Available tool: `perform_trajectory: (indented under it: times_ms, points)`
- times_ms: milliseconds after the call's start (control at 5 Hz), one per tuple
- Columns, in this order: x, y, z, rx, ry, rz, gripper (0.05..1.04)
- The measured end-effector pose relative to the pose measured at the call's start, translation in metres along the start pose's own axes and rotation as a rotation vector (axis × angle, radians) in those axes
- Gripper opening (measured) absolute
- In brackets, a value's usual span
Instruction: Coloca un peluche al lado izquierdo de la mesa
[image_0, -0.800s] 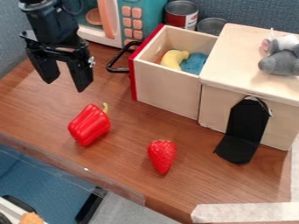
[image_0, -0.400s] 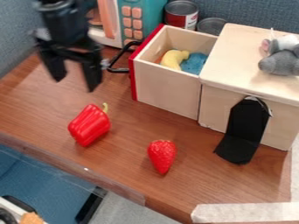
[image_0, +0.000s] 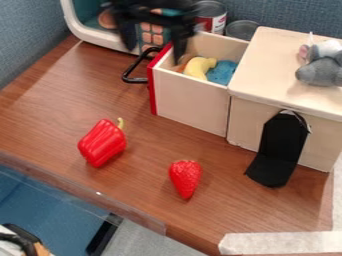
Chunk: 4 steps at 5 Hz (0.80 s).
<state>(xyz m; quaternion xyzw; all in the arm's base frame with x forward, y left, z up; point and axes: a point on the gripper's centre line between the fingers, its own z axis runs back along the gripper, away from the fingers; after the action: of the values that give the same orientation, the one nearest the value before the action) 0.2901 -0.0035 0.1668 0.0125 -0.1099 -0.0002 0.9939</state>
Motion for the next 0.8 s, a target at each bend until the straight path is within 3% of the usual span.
perform_trajectory:
  times_ms: [200,400,600,800]
  points:
    - [0.042,-0.048,0.014,-0.093,-0.068,-0.041,0.999]
    - [0.072,-0.1,0.019,-0.147,-0.107,-0.106,0.999]
    - [0.091,-0.148,0.012,-0.182,-0.122,-0.155,0.999]
    - [0.091,-0.16,0.005,-0.17,-0.115,-0.167,0.999]
